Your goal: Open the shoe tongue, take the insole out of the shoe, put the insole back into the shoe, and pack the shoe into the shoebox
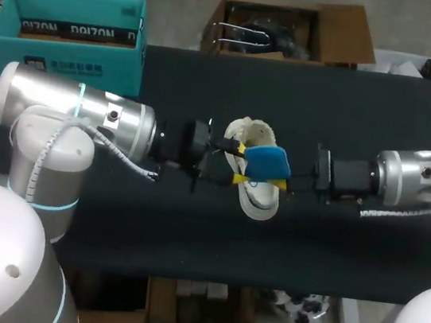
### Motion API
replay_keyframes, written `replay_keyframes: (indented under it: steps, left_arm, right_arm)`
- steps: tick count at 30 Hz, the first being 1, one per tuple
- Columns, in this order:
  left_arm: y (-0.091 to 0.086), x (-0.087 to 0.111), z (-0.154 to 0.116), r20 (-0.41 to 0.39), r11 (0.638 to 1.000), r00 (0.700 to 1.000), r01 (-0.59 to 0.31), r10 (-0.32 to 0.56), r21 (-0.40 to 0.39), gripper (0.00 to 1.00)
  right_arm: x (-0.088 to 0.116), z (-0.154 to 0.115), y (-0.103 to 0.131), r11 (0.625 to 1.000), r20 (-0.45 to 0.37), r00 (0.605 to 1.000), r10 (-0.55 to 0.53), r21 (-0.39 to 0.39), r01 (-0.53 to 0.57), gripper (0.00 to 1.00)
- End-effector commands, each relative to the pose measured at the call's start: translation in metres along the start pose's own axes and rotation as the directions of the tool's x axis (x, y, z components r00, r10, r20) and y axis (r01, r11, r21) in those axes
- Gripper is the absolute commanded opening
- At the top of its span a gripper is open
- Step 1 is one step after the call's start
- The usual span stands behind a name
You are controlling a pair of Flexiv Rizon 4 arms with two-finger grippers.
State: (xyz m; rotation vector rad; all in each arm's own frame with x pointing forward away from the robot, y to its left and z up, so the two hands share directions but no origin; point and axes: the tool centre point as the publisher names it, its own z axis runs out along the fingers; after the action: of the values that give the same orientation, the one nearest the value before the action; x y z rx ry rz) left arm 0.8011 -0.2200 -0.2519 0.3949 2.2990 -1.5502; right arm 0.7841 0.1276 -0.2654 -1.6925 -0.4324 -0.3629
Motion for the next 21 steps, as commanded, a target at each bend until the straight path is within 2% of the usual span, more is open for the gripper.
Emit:
replay_keyframes:
  steps: [1,14,16,19,21]
  left_arm:
    - [0.005,-0.001,0.011,0.04,1.0,0.999,0.001,-0.001,0.003,0.46]
    - [0.02,-0.02,0.012,0.002,0.999,1.0,-0.012,0.012,-0.04,0.45]
    - [0.023,-0.024,0.012,-0.009,0.999,1.0,-0.014,0.014,-0.047,0.43]
    - [0.029,-0.027,0.014,-0.025,0.998,1.0,-0.01,0.009,-0.055,0.34]
    - [0.032,-0.027,0.017,-0.044,0.998,0.999,-0.009,0.007,-0.056,0.37]
  right_arm:
    - [0.003,0.001,0.008,1.0,0.0,1.0,0.002,0.011,-0.002,0.0]
    - [0.008,0.003,0.042,0.997,-0.064,0.996,-0.063,0.036,0.066,0.0]
    - [0.008,0.004,0.046,0.997,-0.071,0.996,-0.062,0.04,0.065,0.0]
    - [0.01,0.004,0.049,0.997,-0.076,0.995,-0.065,0.042,0.068,0.0]
    - [0.012,0.003,0.051,0.997,-0.08,0.994,-0.068,0.041,0.071,0.0]
